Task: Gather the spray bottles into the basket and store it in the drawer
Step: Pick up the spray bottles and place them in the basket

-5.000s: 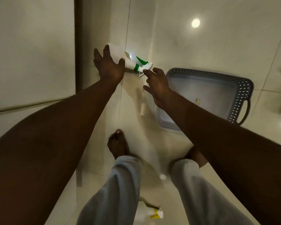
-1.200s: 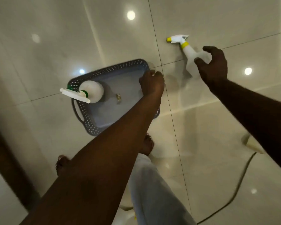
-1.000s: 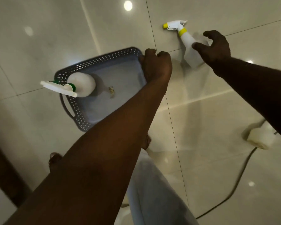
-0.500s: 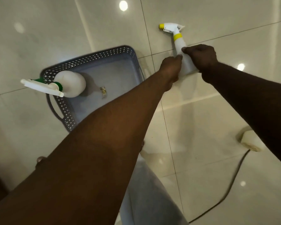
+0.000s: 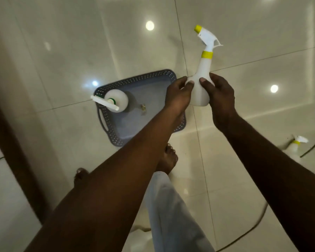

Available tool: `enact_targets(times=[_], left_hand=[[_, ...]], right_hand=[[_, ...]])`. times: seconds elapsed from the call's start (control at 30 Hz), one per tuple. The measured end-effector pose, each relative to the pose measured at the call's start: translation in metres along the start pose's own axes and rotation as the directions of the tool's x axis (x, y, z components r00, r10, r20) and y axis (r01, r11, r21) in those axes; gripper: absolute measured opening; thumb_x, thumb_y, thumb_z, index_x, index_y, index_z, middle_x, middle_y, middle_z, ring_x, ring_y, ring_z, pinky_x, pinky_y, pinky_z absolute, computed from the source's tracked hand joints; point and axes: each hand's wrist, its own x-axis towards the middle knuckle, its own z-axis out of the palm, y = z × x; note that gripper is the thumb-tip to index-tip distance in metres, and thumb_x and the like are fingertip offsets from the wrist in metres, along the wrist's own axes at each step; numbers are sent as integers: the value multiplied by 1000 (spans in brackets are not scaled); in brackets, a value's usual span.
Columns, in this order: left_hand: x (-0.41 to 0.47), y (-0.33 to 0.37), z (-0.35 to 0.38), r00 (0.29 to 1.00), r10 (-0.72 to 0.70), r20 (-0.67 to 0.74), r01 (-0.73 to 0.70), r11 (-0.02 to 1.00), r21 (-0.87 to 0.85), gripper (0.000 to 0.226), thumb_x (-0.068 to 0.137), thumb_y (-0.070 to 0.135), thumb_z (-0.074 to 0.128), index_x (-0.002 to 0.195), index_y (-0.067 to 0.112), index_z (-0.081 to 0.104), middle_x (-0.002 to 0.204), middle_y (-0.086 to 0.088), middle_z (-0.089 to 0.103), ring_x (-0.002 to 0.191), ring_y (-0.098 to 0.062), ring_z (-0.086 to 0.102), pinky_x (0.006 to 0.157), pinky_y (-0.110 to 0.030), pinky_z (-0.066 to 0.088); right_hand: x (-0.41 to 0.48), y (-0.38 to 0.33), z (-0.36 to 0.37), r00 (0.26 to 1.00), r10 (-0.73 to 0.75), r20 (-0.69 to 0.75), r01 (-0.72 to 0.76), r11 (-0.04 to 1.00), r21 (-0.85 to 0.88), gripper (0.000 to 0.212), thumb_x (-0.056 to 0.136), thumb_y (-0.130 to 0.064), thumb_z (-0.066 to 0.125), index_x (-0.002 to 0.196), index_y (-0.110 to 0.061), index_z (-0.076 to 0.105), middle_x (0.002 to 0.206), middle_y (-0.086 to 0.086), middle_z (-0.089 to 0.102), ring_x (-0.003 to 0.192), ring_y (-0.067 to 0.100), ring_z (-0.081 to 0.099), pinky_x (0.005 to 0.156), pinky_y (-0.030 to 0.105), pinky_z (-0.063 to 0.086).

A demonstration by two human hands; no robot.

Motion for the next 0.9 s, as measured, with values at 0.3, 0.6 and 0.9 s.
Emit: enact_targets(times=[0.3,0.6,0.9], left_hand=[[-74,-17,-116,995,58,-80,-58,998,1,46,103,29,61,148,19,55,134,7,64,106,1,64,78,-7,52],[-89,-70,-190,986,56,-157,-53,998,26,47,102,8,61,148,15,57,142,-2,65,129,-18,63,109,-34,53],[-64,-113,-218,959,30,-282,-28,1000,11,45,90,2,70,126,28,69,105,24,75,101,1,71,87,-21,59]], right_hand=[[-90,-3,71,976,-17,215,21,1000,-15,54,93,-27,78,144,-20,62,133,-1,72,119,17,70,98,39,60],[-128,40,122,914,21,406,109,949,-295,66,86,-25,85,146,-23,57,138,-5,64,127,15,61,110,46,52],[-118,99,169,855,-99,509,347,838,-420,85,75,-6,90,151,-14,52,151,11,44,138,25,50,117,40,46]])
